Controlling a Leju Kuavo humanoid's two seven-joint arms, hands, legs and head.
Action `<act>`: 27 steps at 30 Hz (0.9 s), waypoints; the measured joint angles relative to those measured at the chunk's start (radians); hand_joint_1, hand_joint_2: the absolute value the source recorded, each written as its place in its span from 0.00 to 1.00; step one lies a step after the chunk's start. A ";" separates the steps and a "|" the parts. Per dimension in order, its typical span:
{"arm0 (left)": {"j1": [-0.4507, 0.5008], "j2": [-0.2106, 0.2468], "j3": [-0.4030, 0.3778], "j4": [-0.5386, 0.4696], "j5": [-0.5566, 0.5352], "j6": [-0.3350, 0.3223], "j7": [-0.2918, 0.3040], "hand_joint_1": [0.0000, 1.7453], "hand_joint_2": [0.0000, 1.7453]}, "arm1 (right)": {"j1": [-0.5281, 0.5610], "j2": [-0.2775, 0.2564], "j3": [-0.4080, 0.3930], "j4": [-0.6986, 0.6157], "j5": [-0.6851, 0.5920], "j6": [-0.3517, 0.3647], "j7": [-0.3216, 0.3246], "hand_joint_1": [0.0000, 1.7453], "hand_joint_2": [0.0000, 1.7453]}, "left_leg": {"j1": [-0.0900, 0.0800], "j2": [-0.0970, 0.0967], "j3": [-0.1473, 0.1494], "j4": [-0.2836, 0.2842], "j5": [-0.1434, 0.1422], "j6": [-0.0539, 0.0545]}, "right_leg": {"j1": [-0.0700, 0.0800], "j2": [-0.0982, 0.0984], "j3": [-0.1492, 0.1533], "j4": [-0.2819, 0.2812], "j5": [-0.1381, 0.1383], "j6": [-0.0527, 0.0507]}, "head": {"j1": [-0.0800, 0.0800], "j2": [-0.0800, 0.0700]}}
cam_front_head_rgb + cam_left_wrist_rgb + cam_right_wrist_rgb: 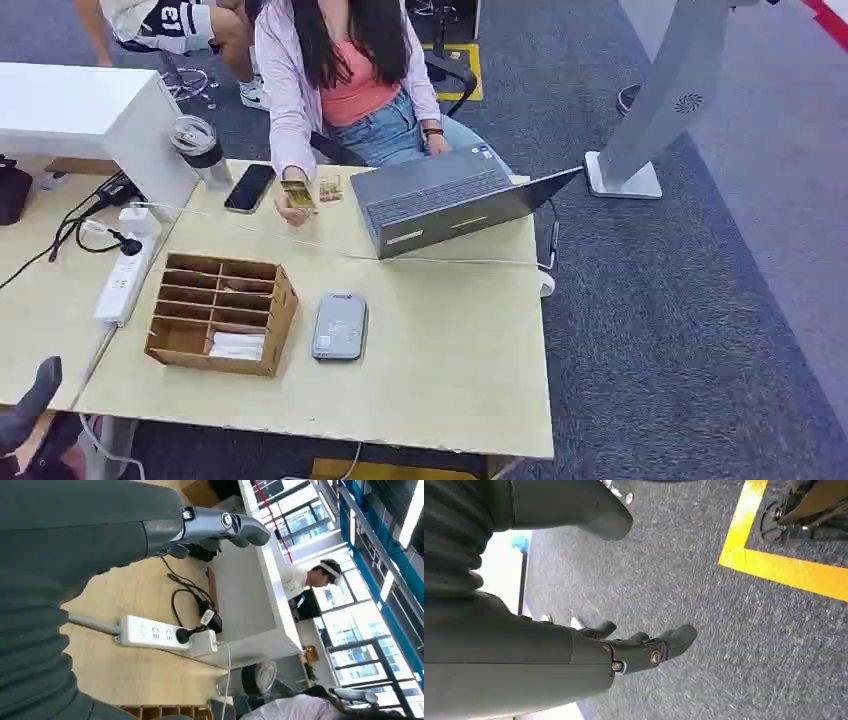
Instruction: Pass the card to the sensor for recognition and then transmit it.
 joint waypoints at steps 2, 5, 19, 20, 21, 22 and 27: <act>-0.041 0.018 -0.021 0.036 -0.045 0.030 0.009 0.00 1.00 | -0.003 -0.002 0.011 0.001 0.003 0.004 0.000 0.00 1.00 | 0.000 0.000 0.000 0.000 0.000 0.000 | 0.000 0.000 0.000 0.000 0.000 0.000 | 0.000 0.000; -0.096 0.037 -0.053 0.090 -0.108 0.069 0.024 0.00 1.00 | -0.005 -0.005 0.027 0.002 0.006 0.013 0.000 0.00 1.00 | 0.000 0.000 0.000 0.000 0.000 0.000 | 0.000 0.001 0.000 0.000 0.000 0.000 | -0.001 0.000; -0.334 0.125 -0.189 0.325 -0.416 0.250 0.113 0.00 1.00 | -0.014 -0.017 0.099 0.004 0.024 0.036 0.000 0.00 1.00 | 0.000 0.000 0.000 0.000 0.000 0.000 | 0.000 0.001 0.001 0.000 0.001 -0.001 | -0.001 0.000; -0.352 0.131 -0.200 0.343 -0.440 0.265 0.120 0.00 1.00 | -0.015 -0.018 0.103 0.005 0.026 0.040 0.000 0.00 1.00 | 0.000 0.001 0.000 0.000 0.001 0.000 | 0.000 0.001 0.001 0.001 0.001 -0.001 | -0.001 0.000; -0.371 0.137 -0.210 0.361 -0.462 0.278 0.127 0.00 1.00 | -0.016 -0.019 0.109 0.005 0.027 0.044 0.000 0.00 1.00 | 0.000 0.001 0.000 0.000 0.001 0.000 | 0.000 0.001 0.001 0.001 0.001 0.000 | 0.000 0.000; -0.389 0.144 -0.222 0.382 -0.487 0.291 0.132 0.00 1.00 | -0.017 -0.019 0.116 0.006 0.028 0.047 0.000 0.00 1.00 | 0.000 0.001 0.000 0.000 0.001 0.000 | 0.000 0.001 0.001 0.001 0.001 0.000 | -0.001 0.000; -0.476 0.174 -0.267 0.471 -0.600 0.358 0.165 0.00 1.00 | -0.020 -0.024 0.145 0.009 0.034 0.053 0.000 0.00 1.00 | 0.000 0.001 0.000 0.000 0.001 0.000 | 0.000 0.001 0.001 0.001 0.001 0.000 | -0.001 0.000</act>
